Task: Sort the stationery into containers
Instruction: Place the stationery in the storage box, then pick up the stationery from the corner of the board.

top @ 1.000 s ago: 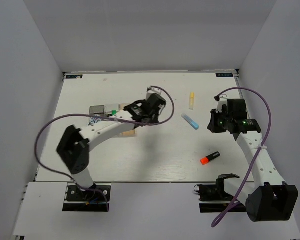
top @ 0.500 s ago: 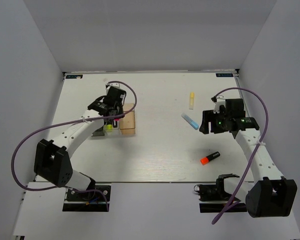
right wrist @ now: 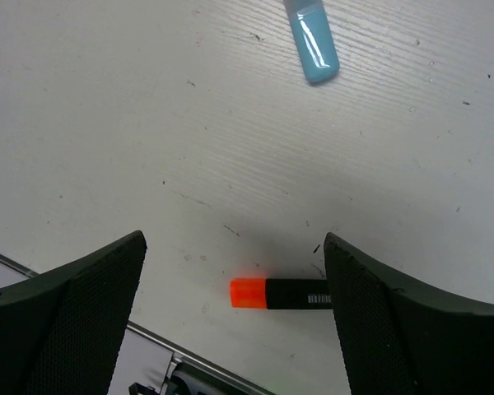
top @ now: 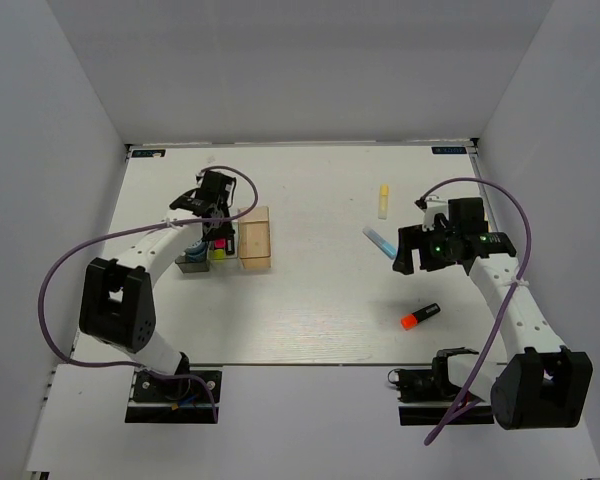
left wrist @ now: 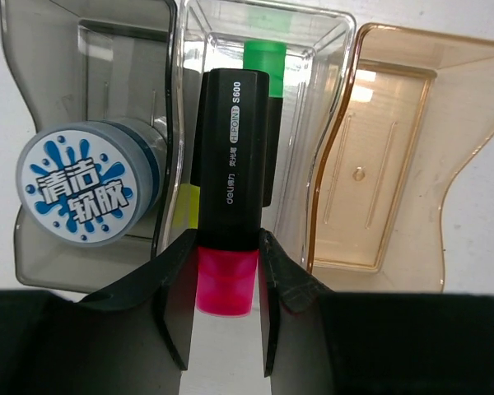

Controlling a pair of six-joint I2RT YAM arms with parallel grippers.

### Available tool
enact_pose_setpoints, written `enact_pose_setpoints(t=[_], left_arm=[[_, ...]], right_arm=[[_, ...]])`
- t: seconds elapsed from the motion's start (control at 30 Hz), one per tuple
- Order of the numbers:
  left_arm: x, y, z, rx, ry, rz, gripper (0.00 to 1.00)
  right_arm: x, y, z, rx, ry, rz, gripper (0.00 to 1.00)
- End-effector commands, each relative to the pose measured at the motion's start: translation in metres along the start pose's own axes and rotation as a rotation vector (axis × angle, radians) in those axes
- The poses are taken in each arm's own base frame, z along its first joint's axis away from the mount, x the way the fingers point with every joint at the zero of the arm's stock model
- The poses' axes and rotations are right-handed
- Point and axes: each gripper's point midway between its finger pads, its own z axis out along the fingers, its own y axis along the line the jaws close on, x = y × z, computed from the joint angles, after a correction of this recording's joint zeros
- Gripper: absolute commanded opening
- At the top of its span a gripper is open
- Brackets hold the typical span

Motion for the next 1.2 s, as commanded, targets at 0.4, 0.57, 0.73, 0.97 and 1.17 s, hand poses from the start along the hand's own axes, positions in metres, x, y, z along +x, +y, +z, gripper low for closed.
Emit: enact_pose_setpoints(t=[0.4, 0.57, 0.73, 0.97, 1.17], left_arm=[[-0.035, -0.008, -0.02, 0.046, -0.059, 0.008, 0.57], [-0.03, -0.019, -0.073, 0.23, -0.098, 0.014, 0.0], [0.016, -0.003, -0.109, 0.318, -0.073, 0.084, 0.6], [0.086, 0.026, -0.119, 0.332, -0.071, 0.116, 0.79], [0.11, 0.037, -0.11, 0.316, -0.082, 0.095, 0.8]], right_arm=[[0.013, 0.039, -0.009, -0.294, -0.009, -0.316, 0.88], [0.062, 0.045, -0.016, -0.503, 0.006, -0.922, 0.51], [0.096, 0.01, -0.001, -0.504, 0.09, -1.409, 0.52], [0.103, -0.002, -0.006, -0.616, 0.17, -1.483, 0.59], [0.118, -0.023, 0.01, -0.621, 0.223, -1.53, 0.6]])
